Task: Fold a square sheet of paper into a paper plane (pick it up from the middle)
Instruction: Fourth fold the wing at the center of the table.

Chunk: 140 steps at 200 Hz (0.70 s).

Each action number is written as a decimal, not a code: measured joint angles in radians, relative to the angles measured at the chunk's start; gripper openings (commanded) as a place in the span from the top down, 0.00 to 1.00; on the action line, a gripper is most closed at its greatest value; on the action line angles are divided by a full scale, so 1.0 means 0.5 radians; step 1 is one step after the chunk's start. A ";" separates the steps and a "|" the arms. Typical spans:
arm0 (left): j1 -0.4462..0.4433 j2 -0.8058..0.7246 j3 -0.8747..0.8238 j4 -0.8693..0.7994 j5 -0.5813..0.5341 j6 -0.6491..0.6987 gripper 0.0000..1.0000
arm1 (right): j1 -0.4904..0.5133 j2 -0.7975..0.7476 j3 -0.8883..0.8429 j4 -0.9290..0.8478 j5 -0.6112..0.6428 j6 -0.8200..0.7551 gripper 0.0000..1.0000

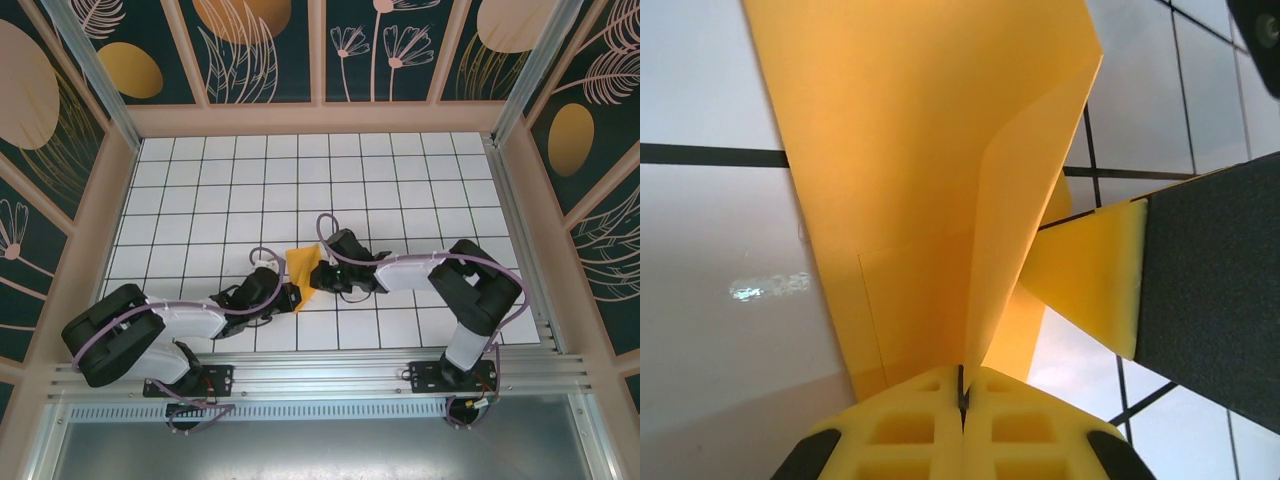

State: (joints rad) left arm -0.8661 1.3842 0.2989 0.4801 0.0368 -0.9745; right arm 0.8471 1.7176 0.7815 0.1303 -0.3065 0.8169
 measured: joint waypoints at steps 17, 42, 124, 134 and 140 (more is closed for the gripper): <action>0.001 -0.011 -0.070 0.097 0.002 -0.066 0.96 | 0.000 -0.024 0.011 -0.016 -0.001 -0.008 0.85; 0.001 -0.011 -0.166 0.221 0.009 -0.159 0.96 | 0.004 -0.036 0.060 -0.014 -0.013 -0.018 0.86; 0.003 -0.011 -0.326 0.484 0.014 -0.309 0.92 | 0.008 0.062 0.307 -0.011 -0.129 -0.063 0.87; 0.003 -0.011 -0.327 0.489 0.014 -0.314 0.92 | 0.008 0.105 0.331 -0.012 -0.139 -0.069 0.87; 0.003 -0.011 -0.327 0.494 0.014 -0.314 0.92 | 0.008 0.126 0.336 -0.012 -0.143 -0.069 0.87</action>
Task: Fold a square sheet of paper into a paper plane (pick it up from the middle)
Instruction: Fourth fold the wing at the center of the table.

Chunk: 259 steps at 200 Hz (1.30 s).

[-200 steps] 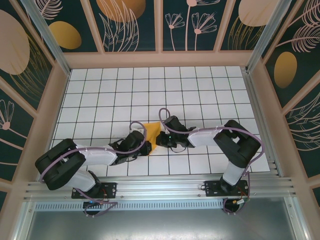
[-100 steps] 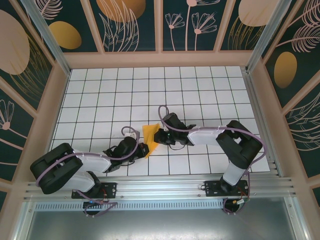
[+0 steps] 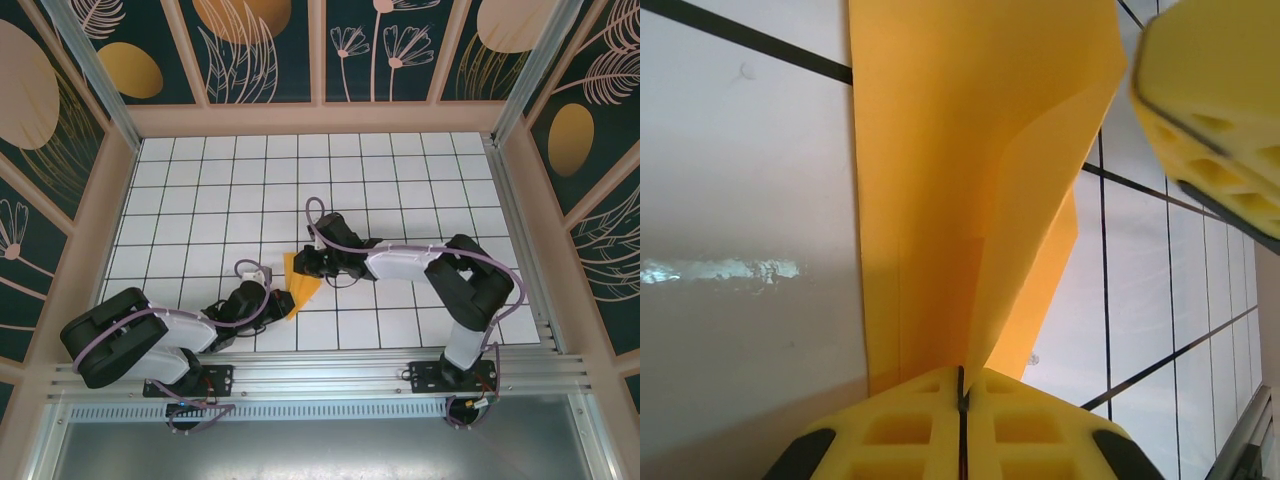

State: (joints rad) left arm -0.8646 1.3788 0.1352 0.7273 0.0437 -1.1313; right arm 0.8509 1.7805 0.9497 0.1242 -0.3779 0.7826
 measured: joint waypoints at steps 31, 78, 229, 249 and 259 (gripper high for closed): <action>0.000 -0.001 -0.002 0.008 -0.001 -0.001 0.94 | 0.001 0.058 0.011 -0.005 -0.027 -0.002 0.86; 0.000 -0.009 -0.022 0.020 -0.002 -0.020 0.96 | 0.008 0.057 0.024 -0.051 -0.018 -0.038 0.85; 0.012 -0.218 -0.001 -0.166 -0.041 0.018 0.66 | 0.041 0.111 0.076 -0.079 -0.035 -0.054 0.86; 0.031 -0.251 0.018 -0.214 -0.049 0.043 0.68 | 0.041 0.111 0.076 -0.079 -0.040 -0.054 0.86; 0.042 -0.254 0.024 -0.224 -0.046 0.058 0.68 | 0.042 0.111 0.076 -0.079 -0.043 -0.054 0.86</action>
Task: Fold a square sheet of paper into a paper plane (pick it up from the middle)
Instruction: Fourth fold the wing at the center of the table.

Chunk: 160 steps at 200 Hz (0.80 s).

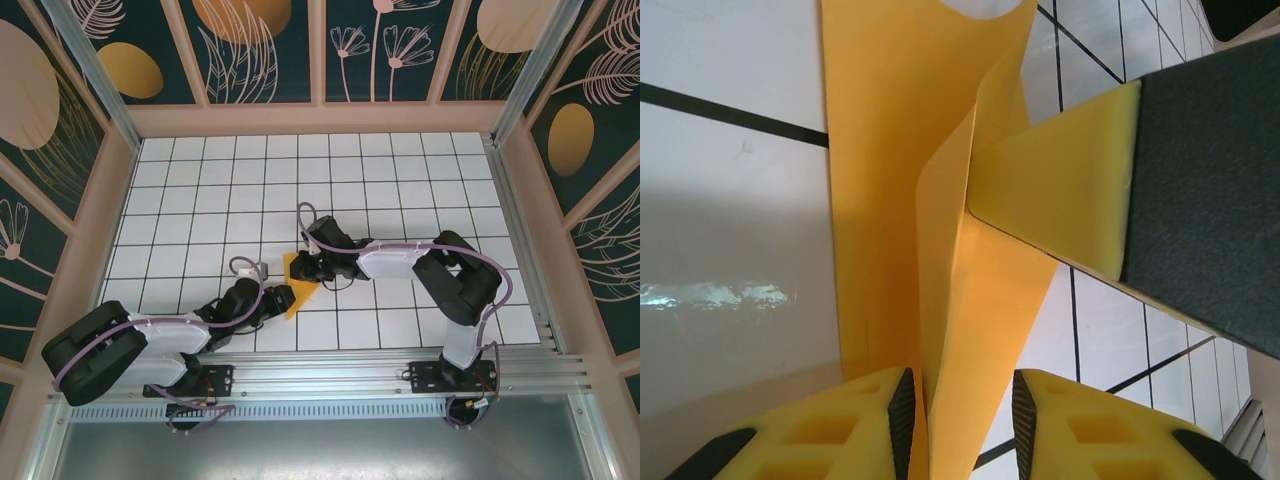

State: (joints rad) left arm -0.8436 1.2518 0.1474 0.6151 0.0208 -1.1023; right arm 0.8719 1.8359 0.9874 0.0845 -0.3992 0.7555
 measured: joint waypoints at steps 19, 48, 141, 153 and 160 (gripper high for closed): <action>0.014 0.000 0.009 -0.015 0.010 0.015 0.71 | 0.001 0.000 0.001 0.000 -0.006 -0.001 0.86; 0.037 0.017 0.027 -0.017 0.048 0.035 0.74 | 0.002 0.000 0.002 0.001 -0.013 -0.001 0.86; 0.068 0.104 0.038 -0.013 0.092 0.043 0.94 | 0.005 0.000 0.002 0.000 -0.028 -0.021 0.86; 0.068 0.105 0.038 -0.014 0.090 0.044 0.96 | 0.006 0.000 0.002 -0.002 -0.028 -0.029 0.85; 0.069 0.108 0.038 -0.014 0.089 0.044 0.96 | 0.007 0.000 0.002 -0.008 -0.027 -0.030 0.85</action>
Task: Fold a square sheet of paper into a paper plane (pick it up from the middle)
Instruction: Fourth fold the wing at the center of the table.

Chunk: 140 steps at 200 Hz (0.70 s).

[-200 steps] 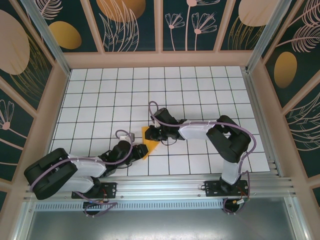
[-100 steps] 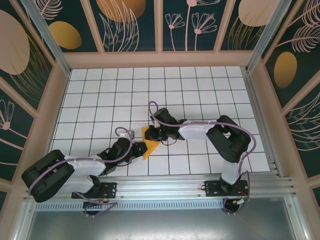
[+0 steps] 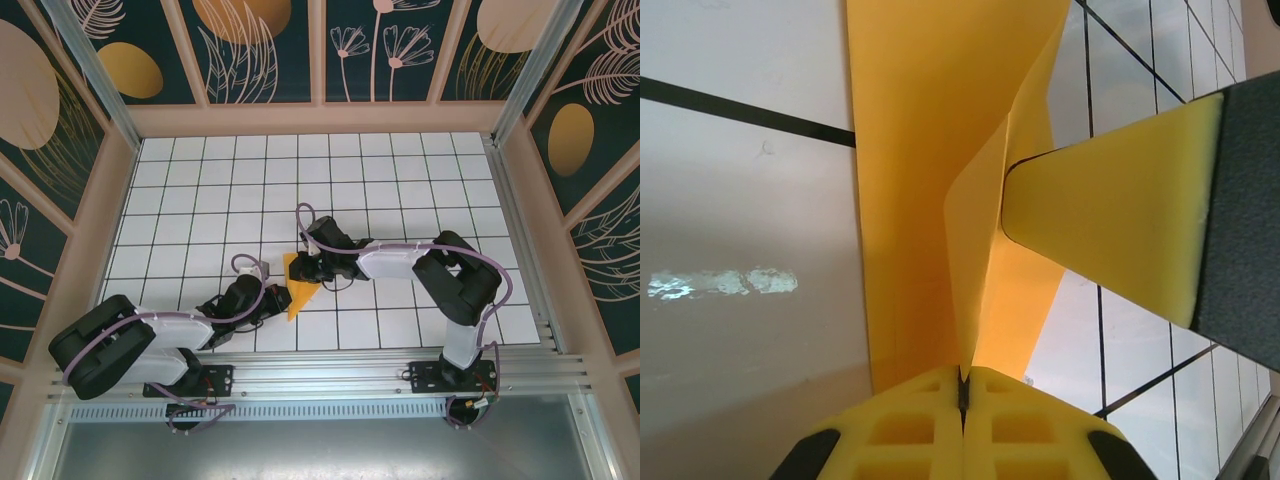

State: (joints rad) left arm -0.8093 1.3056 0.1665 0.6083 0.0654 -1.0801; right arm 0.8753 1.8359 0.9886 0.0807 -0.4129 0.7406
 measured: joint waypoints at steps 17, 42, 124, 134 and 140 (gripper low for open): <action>0.008 0.004 0.000 -0.003 -0.005 0.006 0.96 | 0.004 -0.001 0.000 -0.021 0.007 -0.005 0.85; 0.021 0.008 0.000 -0.013 -0.016 0.021 0.97 | 0.006 -0.039 -0.005 -0.053 0.036 -0.005 0.84; 0.064 0.030 -0.009 -0.018 -0.026 0.068 0.96 | 0.050 -0.137 -0.150 -0.059 0.070 0.011 0.87; 0.069 0.039 -0.010 -0.013 -0.015 0.074 0.96 | 0.062 -0.132 -0.151 -0.060 0.088 0.014 0.87; 0.072 0.045 -0.009 -0.009 -0.006 0.079 0.96 | 0.065 -0.129 -0.151 -0.059 0.098 0.018 0.87</action>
State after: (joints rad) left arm -0.7731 1.3281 0.1619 0.6037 0.0624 -1.0405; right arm 0.9077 1.7714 0.9131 0.0513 -0.3641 0.7494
